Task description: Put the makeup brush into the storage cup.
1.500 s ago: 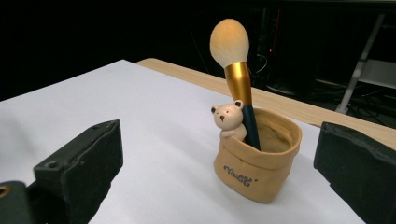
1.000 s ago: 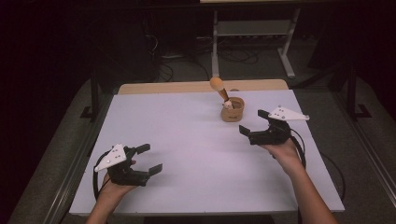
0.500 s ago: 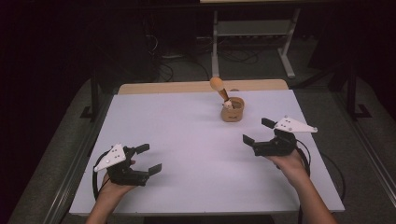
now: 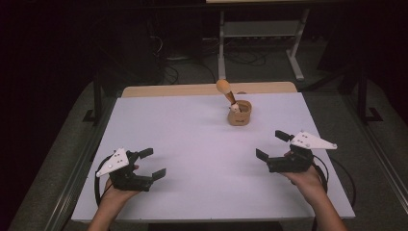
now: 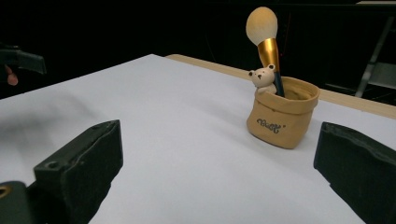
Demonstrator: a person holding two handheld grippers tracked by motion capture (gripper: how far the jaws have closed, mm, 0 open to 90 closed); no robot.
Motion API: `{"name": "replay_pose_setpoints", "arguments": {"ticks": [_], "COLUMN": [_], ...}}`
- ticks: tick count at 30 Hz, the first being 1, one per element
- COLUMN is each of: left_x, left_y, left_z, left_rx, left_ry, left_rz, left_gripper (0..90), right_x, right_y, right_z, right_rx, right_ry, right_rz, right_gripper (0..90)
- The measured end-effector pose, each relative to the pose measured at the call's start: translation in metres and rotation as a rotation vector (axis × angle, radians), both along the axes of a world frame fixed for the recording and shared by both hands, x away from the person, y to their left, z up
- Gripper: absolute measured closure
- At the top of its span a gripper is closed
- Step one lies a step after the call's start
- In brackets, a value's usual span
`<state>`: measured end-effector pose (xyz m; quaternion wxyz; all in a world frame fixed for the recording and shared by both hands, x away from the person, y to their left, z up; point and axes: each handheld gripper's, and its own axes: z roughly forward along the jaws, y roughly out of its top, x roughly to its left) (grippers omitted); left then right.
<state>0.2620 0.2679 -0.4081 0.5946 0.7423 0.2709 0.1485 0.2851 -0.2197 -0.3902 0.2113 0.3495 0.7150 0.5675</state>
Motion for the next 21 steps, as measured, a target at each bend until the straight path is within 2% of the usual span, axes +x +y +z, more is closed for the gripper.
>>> {"name": "replay_pose_setpoints", "arguments": {"ticks": [10,12,21], "left_x": [0.000,0.000,0.000], "left_y": [-0.001,-0.001,0.000], "left_z": [0.000,0.000,0.000], "left_rx": [0.006,0.005,0.009], "left_ry": [-0.004,-0.004,-0.003], "left_rz": [-0.004,-0.003,-0.005], "left_gripper": [11.1,11.1,11.1], "right_x": [-0.019,-0.025,-0.037], "right_y": [-0.009,-0.009,-0.016], "right_z": [-0.006,-0.010,-0.017], "right_rx": [0.010,-0.002,0.004], "right_ry": [0.004,0.014,0.027], "right_rz": [-0.019,-0.019,-0.031], "right_gripper": [0.6,0.7,0.7]}}
